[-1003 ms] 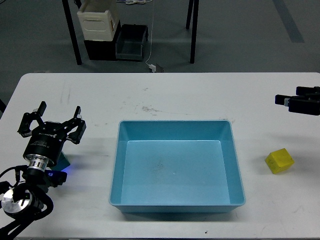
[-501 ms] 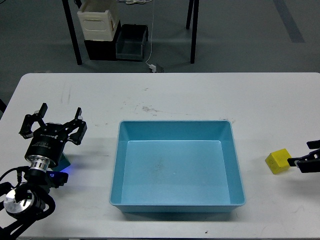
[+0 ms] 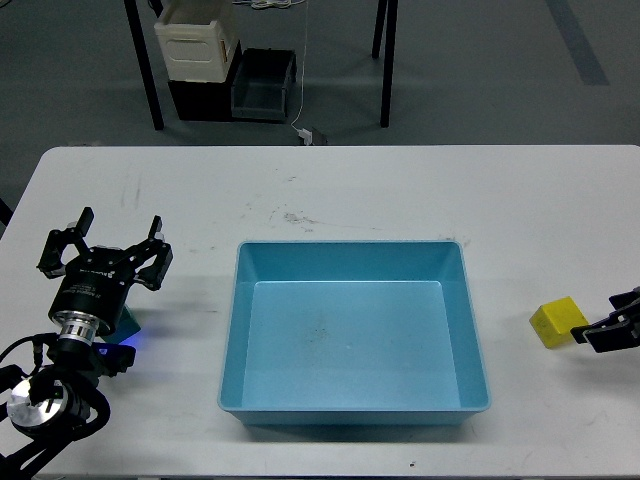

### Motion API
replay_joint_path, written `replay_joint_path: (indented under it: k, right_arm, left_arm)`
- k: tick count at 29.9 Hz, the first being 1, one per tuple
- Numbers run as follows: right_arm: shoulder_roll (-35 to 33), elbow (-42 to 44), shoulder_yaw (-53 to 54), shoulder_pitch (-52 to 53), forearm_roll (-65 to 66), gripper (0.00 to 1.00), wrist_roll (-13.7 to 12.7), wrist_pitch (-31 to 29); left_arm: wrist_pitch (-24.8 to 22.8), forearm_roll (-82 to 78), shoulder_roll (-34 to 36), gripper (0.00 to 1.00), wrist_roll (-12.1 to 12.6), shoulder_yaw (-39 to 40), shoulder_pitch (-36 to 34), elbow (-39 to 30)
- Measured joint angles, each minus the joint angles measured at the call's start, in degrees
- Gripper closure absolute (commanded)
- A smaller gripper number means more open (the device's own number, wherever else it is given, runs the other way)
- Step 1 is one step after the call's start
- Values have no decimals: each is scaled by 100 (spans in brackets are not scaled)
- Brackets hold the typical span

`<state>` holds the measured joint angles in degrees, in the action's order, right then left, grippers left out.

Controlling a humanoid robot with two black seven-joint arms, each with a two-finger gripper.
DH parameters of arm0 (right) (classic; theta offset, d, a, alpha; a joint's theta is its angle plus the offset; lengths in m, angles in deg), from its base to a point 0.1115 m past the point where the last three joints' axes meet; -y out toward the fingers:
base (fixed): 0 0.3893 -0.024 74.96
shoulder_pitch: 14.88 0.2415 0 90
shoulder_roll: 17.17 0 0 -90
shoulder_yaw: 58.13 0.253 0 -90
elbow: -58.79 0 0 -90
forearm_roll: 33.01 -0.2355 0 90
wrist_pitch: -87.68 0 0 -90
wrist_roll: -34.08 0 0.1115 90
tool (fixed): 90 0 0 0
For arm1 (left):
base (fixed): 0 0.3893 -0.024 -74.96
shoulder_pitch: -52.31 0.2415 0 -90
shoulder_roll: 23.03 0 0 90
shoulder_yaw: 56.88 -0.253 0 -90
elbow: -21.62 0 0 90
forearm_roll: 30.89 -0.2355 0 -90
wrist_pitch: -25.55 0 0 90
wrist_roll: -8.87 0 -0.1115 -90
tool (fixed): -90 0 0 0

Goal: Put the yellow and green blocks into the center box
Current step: 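Lower the right gripper onto the yellow cube and close it, then lift the yellow cube with the right gripper over the blue box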

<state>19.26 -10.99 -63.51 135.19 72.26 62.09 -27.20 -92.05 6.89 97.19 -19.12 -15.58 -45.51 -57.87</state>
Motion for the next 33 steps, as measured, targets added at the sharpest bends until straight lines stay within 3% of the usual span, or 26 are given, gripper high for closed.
replay_joint_path:
  k: [11, 21, 25, 30, 33]
  right_arm:
    - [171, -30, -7, -4, -67, 3, 0, 0]
    - [397, 235, -10, -45, -76, 10, -1, 25]
    - [576, 404, -9, -59, -76, 23, -1, 27]
    - [723, 533, -21, -69, -68, 31, -1, 19]
    - [762, 572, -23, -73, -68, 47, -1, 11]
  left_arm:
    - [0, -8, 0, 0, 0, 0, 0, 30]
    - [-38, -8, -8, 0, 0, 0, 0, 147]
    - [-40, -8, -8, 0, 0, 0, 0, 191]
    - [-40, -8, -34, 0, 0, 0, 0, 218]
    - [-40, -7, -49, 0, 0, 0, 0, 245]
